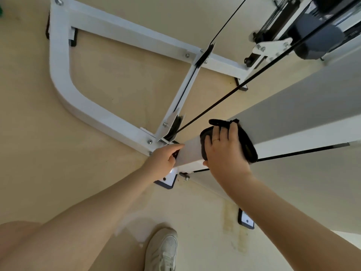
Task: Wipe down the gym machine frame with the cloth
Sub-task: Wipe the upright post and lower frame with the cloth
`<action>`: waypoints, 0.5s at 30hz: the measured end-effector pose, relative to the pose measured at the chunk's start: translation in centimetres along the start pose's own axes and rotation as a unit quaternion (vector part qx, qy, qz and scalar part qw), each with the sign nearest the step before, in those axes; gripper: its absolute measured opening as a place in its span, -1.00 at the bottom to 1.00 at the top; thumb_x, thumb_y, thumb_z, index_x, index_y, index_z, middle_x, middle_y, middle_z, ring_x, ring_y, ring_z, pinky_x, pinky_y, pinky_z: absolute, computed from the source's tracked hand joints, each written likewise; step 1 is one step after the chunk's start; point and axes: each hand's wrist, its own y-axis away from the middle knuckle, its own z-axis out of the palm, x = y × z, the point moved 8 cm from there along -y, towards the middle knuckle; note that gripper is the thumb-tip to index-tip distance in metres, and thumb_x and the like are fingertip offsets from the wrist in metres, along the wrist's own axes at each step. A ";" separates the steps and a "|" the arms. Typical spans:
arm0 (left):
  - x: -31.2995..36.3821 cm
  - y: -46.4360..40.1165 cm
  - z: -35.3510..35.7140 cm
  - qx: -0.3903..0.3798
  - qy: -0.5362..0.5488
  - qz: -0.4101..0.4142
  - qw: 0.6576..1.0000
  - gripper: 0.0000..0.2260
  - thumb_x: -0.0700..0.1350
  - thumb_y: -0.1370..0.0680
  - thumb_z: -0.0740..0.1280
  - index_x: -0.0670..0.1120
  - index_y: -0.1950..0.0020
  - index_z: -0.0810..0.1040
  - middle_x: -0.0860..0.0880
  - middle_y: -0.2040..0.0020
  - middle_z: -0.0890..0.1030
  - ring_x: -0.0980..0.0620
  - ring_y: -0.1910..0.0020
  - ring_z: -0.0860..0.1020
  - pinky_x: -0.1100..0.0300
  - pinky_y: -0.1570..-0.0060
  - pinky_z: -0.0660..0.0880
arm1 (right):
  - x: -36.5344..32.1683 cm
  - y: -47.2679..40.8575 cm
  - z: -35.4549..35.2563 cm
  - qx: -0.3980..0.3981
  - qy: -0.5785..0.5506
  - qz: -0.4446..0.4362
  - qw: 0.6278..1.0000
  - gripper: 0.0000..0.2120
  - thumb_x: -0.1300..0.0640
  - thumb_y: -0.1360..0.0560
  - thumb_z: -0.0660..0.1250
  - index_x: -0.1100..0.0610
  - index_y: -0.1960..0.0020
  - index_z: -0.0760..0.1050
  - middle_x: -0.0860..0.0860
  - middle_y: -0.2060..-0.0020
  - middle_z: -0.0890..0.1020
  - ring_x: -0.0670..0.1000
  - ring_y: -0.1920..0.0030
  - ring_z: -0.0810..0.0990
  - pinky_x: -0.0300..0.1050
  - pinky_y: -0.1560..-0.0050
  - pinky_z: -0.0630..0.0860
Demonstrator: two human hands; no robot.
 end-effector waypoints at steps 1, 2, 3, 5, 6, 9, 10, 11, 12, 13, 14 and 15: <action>-1.0 0.0 -0.5 0.017 -0.041 0.007 0.999 -0.52 -0.35 -0.54 0.10 -0.04 -0.42 0.32 -0.01 -0.29 0.44 0.06 -0.10 0.50 0.35 -0.13 0.39 | -1.7 -0.9 0.8 -0.009 0.005 -0.008 1.000 -0.48 -0.10 -0.59 0.09 0.27 -0.35 0.26 0.27 -0.27 0.40 0.26 -0.25 0.37 0.32 -0.35 0.08; -2.0 0.0 -0.9 0.034 -0.097 0.019 0.995 -0.52 -0.37 -0.52 0.12 -0.07 -0.42 0.32 -0.05 -0.36 0.40 -0.02 -0.31 0.38 0.22 -0.31 0.29 | -3.5 -1.8 1.5 -0.021 0.013 -0.018 1.000 -0.49 -0.08 -0.58 0.14 0.27 -0.36 0.26 0.27 -0.26 0.40 0.27 -0.25 0.36 0.34 -0.35 0.07; -3.0 0.0 -1.2 0.046 -0.153 0.026 0.987 -0.51 -0.36 -0.51 0.14 -0.09 -0.42 0.31 -0.06 -0.41 0.34 -0.07 -0.42 0.24 0.11 -0.39 0.19 | -5.3 -2.7 2.2 -0.032 0.022 -0.030 0.999 -0.48 -0.05 -0.56 0.20 0.27 -0.37 0.25 0.27 -0.26 0.40 0.27 -0.25 0.34 0.36 -0.34 0.06; -5.5 0.1 -1.3 0.035 -0.236 0.009 0.971 -0.51 -0.31 -0.53 0.16 -0.07 -0.46 0.25 -0.05 -0.49 0.21 -0.11 -0.49 0.08 0.02 -0.44 0.06 | -9.0 -4.4 3.5 -0.054 0.028 -0.059 0.996 -0.44 0.02 -0.53 0.27 0.27 -0.41 0.20 0.26 -0.28 0.39 0.29 -0.28 0.31 0.39 -0.33 0.02; -6.7 0.3 -1.2 0.017 -0.270 -0.005 0.963 -0.50 -0.28 -0.54 0.15 -0.05 -0.48 0.21 -0.06 -0.51 0.13 -0.11 -0.50 0.02 0.00 -0.45 0.02 | -10.7 -5.1 3.9 -0.060 0.024 -0.074 0.995 -0.44 0.06 -0.53 0.28 0.27 -0.42 0.19 0.26 -0.29 0.38 0.29 -0.30 0.29 0.39 -0.33 0.01; -9.8 0.4 -0.5 -0.036 -0.372 -0.059 0.926 -0.46 -0.21 -0.58 0.11 -0.01 -0.53 0.01 -0.07 -0.54 -0.15 -0.08 -0.51 -0.15 0.01 -0.45 -0.13 | -14.8 -7.3 5.3 -0.075 0.010 -0.091 0.993 -0.48 0.03 -0.57 0.22 0.24 -0.43 0.18 0.22 -0.31 0.36 0.27 -0.33 0.28 0.40 -0.34 0.00; -10.4 0.4 -0.4 -0.044 -0.392 -0.073 0.916 -0.44 -0.20 -0.58 0.10 0.00 -0.53 -0.04 -0.06 -0.53 -0.21 -0.08 -0.51 -0.19 0.03 -0.44 -0.17 | -15.9 -8.0 5.8 -0.078 0.012 -0.094 0.992 -0.48 0.01 -0.57 0.19 0.23 -0.44 0.20 0.21 -0.31 0.36 0.27 -0.33 0.29 0.40 -0.33 -0.01; -10.8 0.2 -0.3 -0.048 -0.403 -0.079 0.910 -0.43 -0.20 -0.58 0.10 0.00 -0.53 -0.08 -0.06 -0.53 -0.25 -0.08 -0.50 -0.21 0.03 -0.44 -0.19 | -16.9 -8.6 6.1 -0.086 0.016 -0.097 0.991 -0.48 0.01 -0.56 0.21 0.22 -0.44 0.20 0.21 -0.32 0.35 0.27 -0.33 0.28 0.41 -0.33 -0.02; -11.2 0.1 -0.1 -0.050 -0.410 -0.080 0.907 -0.43 -0.20 -0.58 0.10 0.00 -0.53 -0.09 -0.07 -0.52 -0.26 -0.08 -0.50 -0.22 0.04 -0.44 -0.21 | -17.6 -8.9 6.3 -0.094 0.020 -0.099 0.990 -0.45 0.04 -0.54 0.25 0.22 -0.44 0.20 0.21 -0.32 0.34 0.28 -0.33 0.28 0.41 -0.33 -0.02; -11.7 0.0 0.0 -0.050 -0.412 -0.080 0.906 -0.43 -0.20 -0.59 0.09 0.00 -0.53 -0.10 -0.07 -0.52 -0.26 -0.08 -0.50 -0.22 0.04 -0.44 -0.22 | -18.3 -9.2 6.5 -0.103 0.024 -0.104 0.989 -0.40 0.11 -0.50 0.30 0.25 -0.44 0.17 0.22 -0.32 0.33 0.28 -0.34 0.27 0.40 -0.34 -0.02; -12.1 -0.1 0.0 -0.049 -0.415 -0.080 0.905 -0.43 -0.20 -0.59 0.09 0.00 -0.53 -0.10 -0.07 -0.52 -0.26 -0.07 -0.50 -0.22 0.04 -0.43 -0.23 | -18.7 -9.3 6.5 -0.113 0.027 -0.107 0.988 -0.35 0.19 -0.44 0.35 0.27 -0.44 0.15 0.24 -0.32 0.31 0.28 -0.34 0.26 0.38 -0.36 -0.02; -12.5 -0.2 0.1 -0.045 -0.417 -0.079 0.904 -0.43 -0.20 -0.59 0.08 0.01 -0.53 -0.11 -0.07 -0.52 -0.26 -0.07 -0.50 -0.23 0.05 -0.43 -0.24 | -19.0 -9.5 6.6 -0.114 0.027 -0.105 0.988 -0.31 0.24 -0.40 0.37 0.30 -0.43 0.13 0.24 -0.33 0.30 0.28 -0.35 0.25 0.36 -0.37 -0.02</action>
